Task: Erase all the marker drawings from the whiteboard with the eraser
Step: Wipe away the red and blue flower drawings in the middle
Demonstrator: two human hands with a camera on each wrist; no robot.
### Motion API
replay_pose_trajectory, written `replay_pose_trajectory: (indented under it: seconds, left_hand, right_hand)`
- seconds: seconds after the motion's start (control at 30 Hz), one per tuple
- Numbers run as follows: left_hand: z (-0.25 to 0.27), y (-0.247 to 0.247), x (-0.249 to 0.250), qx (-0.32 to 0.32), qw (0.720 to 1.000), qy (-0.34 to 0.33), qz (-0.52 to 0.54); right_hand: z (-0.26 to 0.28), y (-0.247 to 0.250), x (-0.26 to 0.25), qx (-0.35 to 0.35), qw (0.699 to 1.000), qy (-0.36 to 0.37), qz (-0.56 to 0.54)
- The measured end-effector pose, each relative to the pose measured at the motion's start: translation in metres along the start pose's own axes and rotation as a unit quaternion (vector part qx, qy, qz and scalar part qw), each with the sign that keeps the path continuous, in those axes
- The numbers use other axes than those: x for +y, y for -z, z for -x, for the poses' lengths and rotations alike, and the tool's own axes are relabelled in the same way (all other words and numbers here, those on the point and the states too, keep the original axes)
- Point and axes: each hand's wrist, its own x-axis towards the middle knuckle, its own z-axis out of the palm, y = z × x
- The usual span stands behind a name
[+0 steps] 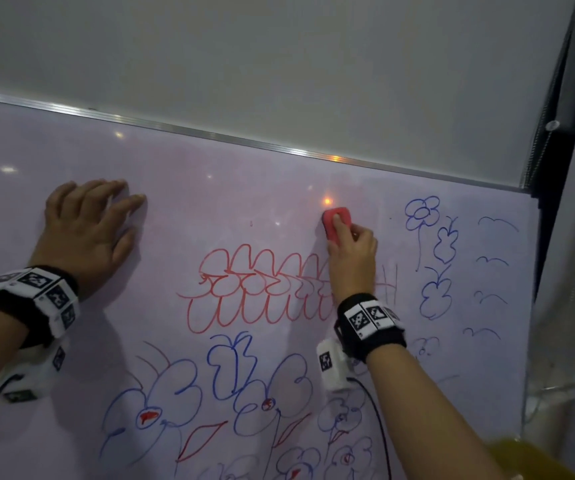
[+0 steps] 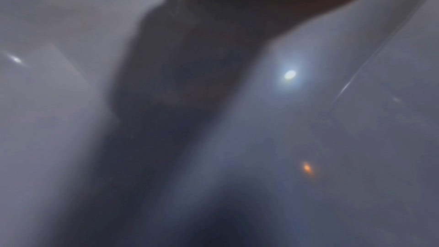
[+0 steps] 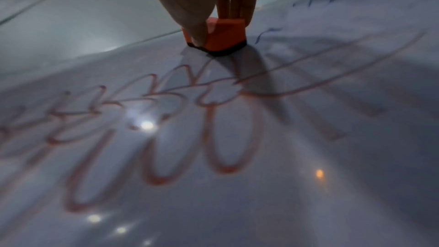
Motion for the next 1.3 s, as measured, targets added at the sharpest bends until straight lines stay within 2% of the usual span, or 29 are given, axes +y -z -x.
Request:
replay_pose_trajectory:
  seconds: [0.03,0.1,0.17,0.2,0.23,0.27,0.33,0.4,0.47,0.5,0.53,0.6,0.67,0.77,0.83,0.87,0.9,0.93,1.0,1.03,1.13,1.2,1.27,1.3]
  left_hand:
    - [0.000,0.000,0.000,0.000,1.000,0.000,0.002]
    - [0.000,-0.001,0.001,0.000,1.000,0.002,0.003]
    - [0.000,-0.001,0.001,0.002,1.000,0.003,0.001]
    - [0.000,-0.001,0.002,0.004,1.000,0.003,0.001]
    - [0.000,-0.001,0.002,0.005,1.000,0.003,0.001]
    - [0.000,-0.001,0.002,0.005,1.000,0.003,0.002]
    - [0.000,0.000,0.002,0.003,1.000,0.004,0.002]
    - [0.000,0.001,0.002,-0.001,1.000,0.004,0.000]
    - [0.001,0.001,0.003,-0.002,1.000,0.005,0.000]
    - [0.000,0.001,0.002,-0.002,1.000,0.004,-0.001]
    - [0.000,0.000,0.002,-0.002,1.000,0.003,-0.004]
    - [0.000,0.000,0.001,-0.008,1.000,0.001,-0.010]
    - [0.000,-0.001,0.000,-0.012,1.000,0.002,-0.011]
    - [0.000,-0.001,0.000,-0.014,1.000,0.002,-0.011]
    - [0.000,-0.001,0.000,-0.012,1.000,0.002,-0.010]
    - [0.001,0.000,0.000,-0.011,1.000,0.003,-0.010]
    - [0.001,0.000,0.000,-0.012,1.000,0.003,-0.009]
    - [0.000,0.000,0.001,-0.013,1.000,0.004,-0.008]
    - [0.000,0.000,0.000,-0.015,1.000,0.004,-0.007]
    - [0.000,0.000,0.000,-0.015,1.000,0.004,-0.008]
    - [0.000,-0.001,0.000,-0.010,1.000,0.002,-0.008]
    - [0.000,-0.001,0.000,-0.007,1.000,0.002,-0.008]
    - [0.001,0.000,0.000,-0.005,1.000,0.001,-0.011]
    - [0.001,0.000,0.001,-0.004,1.000,0.002,-0.011]
  right_hand:
    - [0.004,0.001,0.011,-0.009,0.999,0.033,0.028]
    - [-0.004,0.011,0.044,-0.014,0.998,0.005,0.068]
    - [-0.018,0.026,0.070,0.010,0.989,-0.136,0.053]
    - [-0.022,0.030,0.076,0.031,0.982,-0.188,0.013]
    - [-0.023,0.029,0.075,0.054,0.974,-0.218,-0.015]
    - [-0.018,0.028,0.065,0.048,0.974,-0.220,-0.005]
    - [0.000,0.018,0.029,0.023,0.981,-0.187,-0.040]
    - [0.022,0.004,0.006,0.020,0.996,-0.070,-0.050]
    - [0.032,0.000,0.012,-0.024,0.999,0.015,-0.020]
    - [0.025,0.003,0.024,-0.031,0.999,0.010,-0.003]
    - [0.017,0.007,0.038,-0.008,0.999,-0.031,-0.005]
    - [0.001,0.016,0.062,0.037,0.983,-0.181,-0.011]
    - [-0.001,0.014,0.062,0.066,0.974,-0.216,-0.011]
    - [0.019,0.002,0.024,0.052,0.987,-0.149,-0.030]
    - [0.035,-0.003,0.011,0.016,0.998,-0.042,-0.042]
    - [0.039,-0.006,0.019,0.001,1.000,-0.009,-0.012]
    - [0.037,-0.001,0.030,-0.018,1.000,-0.014,0.008]
    - [0.034,0.002,0.046,-0.001,0.999,-0.041,0.028]
    - [0.030,0.010,0.075,0.037,0.984,-0.176,-0.006]
    - [0.030,0.012,0.081,0.056,0.976,-0.211,-0.007]
    - [0.045,0.005,0.061,0.062,0.976,-0.208,0.012]
    - [0.063,-0.004,0.049,0.046,0.987,-0.148,-0.033]
    - [0.076,-0.005,0.051,0.022,0.996,-0.083,-0.005]
    - [0.076,-0.001,0.062,0.014,0.997,-0.074,0.005]
